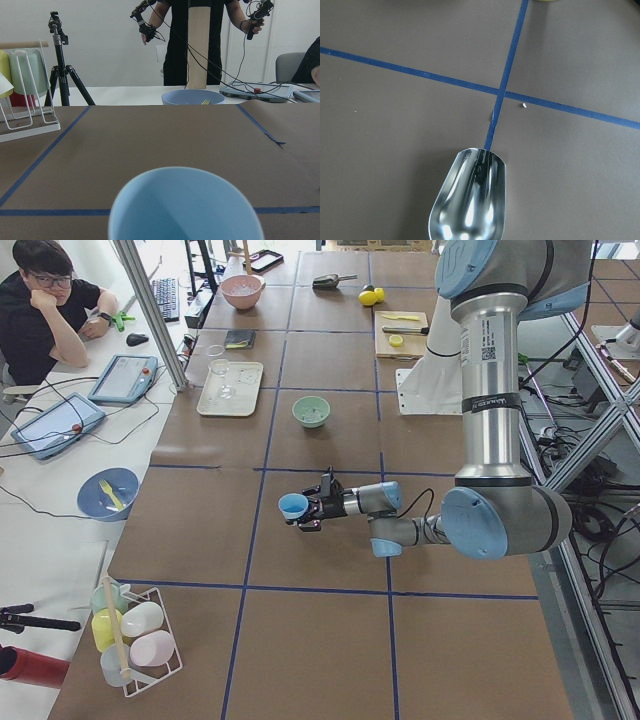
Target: Pour ice into bowl
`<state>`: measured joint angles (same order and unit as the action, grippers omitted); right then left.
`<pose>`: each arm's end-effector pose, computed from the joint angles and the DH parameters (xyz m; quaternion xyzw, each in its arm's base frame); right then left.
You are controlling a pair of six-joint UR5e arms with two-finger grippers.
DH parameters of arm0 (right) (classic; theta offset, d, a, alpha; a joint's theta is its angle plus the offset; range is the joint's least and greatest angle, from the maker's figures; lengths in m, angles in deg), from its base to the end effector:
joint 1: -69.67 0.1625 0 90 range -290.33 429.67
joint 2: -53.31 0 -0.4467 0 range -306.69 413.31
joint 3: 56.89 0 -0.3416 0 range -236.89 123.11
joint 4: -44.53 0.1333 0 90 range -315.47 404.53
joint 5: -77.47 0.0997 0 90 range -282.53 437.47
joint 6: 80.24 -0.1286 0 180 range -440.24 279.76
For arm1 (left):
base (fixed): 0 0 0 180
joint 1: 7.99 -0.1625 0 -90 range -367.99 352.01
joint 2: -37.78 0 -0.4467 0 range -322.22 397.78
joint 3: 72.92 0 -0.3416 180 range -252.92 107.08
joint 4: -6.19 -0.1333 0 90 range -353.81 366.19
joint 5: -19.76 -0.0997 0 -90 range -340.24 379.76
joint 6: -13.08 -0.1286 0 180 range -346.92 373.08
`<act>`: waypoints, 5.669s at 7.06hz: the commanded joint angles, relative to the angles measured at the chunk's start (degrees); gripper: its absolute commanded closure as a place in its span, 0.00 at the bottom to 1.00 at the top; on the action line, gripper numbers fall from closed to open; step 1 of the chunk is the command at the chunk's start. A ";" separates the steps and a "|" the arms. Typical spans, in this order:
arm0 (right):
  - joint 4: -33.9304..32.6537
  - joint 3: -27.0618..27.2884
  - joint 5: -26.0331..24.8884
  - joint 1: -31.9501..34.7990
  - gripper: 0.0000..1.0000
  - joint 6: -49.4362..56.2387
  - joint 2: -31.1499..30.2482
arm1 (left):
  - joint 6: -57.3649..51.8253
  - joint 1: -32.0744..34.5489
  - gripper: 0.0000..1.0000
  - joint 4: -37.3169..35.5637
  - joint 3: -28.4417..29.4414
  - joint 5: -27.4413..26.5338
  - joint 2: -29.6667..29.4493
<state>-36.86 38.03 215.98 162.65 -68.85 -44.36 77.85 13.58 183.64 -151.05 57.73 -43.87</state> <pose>0.0572 -0.3870 0.6962 0.0976 -0.4012 -0.0877 0.9065 0.2552 -0.3532 0.6612 0.5328 0.3115 -0.2188 0.7558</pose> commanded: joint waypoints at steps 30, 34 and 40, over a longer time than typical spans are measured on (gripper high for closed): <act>16.35 11.78 -5.07 -41.07 0.00 -63.29 29.08 | -63.19 72.12 0.00 -89.48 -23.03 96.77 -4.75; 0.71 10.03 -22.29 -56.46 0.00 -71.83 44.82 | -75.93 70.18 0.00 -89.65 -22.50 96.50 -3.52; 1.05 -24.04 -38.40 -66.16 0.07 -81.44 67.42 | -75.93 70.09 0.00 -89.30 -23.11 96.68 -3.69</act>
<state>-36.05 19.75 179.15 96.92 -150.15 20.65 1.92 83.68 94.21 -174.19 154.38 -47.49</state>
